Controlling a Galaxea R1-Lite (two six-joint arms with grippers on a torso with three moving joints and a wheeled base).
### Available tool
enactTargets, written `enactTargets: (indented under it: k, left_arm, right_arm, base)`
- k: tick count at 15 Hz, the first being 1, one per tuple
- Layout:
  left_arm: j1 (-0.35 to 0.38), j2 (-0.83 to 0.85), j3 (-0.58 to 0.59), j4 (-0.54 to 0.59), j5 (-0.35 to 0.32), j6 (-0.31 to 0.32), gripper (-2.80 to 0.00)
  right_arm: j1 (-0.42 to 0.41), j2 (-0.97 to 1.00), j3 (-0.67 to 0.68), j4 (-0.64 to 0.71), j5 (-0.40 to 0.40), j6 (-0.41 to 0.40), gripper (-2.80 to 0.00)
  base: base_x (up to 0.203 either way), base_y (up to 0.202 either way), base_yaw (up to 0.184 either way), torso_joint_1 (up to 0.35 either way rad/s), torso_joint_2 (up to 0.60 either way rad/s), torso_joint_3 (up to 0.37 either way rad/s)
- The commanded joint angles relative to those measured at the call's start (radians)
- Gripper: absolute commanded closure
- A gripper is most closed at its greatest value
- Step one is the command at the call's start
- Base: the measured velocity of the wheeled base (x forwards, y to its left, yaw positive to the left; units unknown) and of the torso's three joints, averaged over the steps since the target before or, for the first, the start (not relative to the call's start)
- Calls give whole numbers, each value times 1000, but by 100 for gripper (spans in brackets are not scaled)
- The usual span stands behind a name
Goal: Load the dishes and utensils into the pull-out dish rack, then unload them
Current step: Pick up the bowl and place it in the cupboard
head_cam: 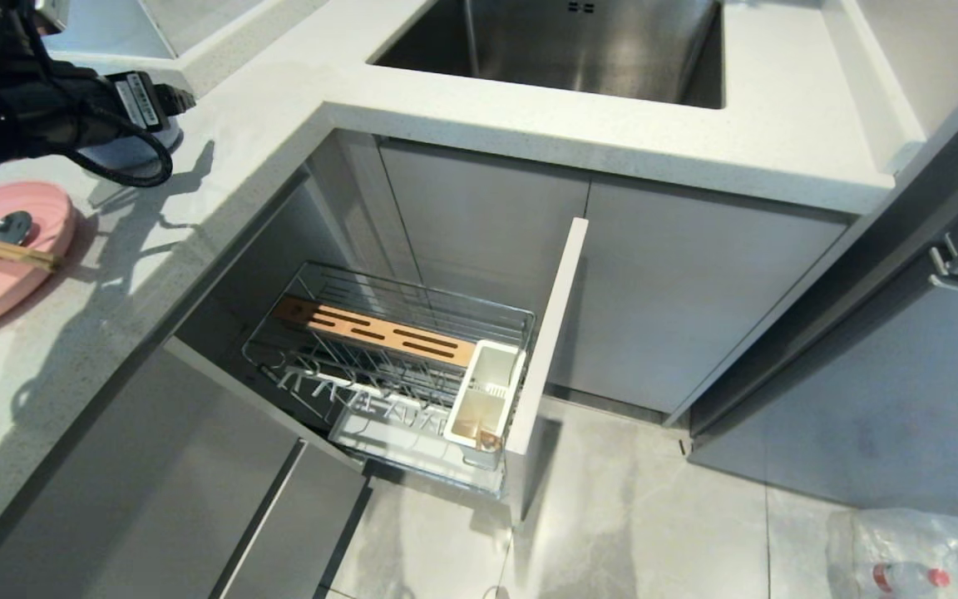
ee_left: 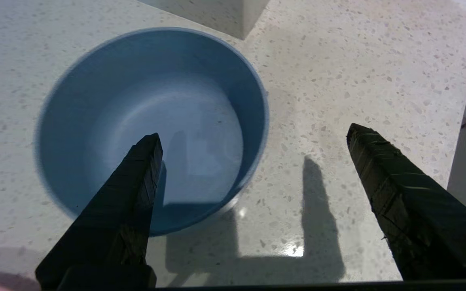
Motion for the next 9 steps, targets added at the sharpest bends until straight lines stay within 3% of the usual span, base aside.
enactTargets:
  k: [1, 9]
  left_arm:
    - [-3, 10, -1, -2, 1, -1, -280]
    - [-1, 16, -1, -4, 1, 16, -280]
  right_arm:
    - [0, 2, 0, 0, 0, 0, 0]
    - [0, 2, 0, 0, 0, 0, 0]
  base:
    - [0, 0, 0, 0, 0, 0]
    - [0, 0, 0, 0, 0, 0]
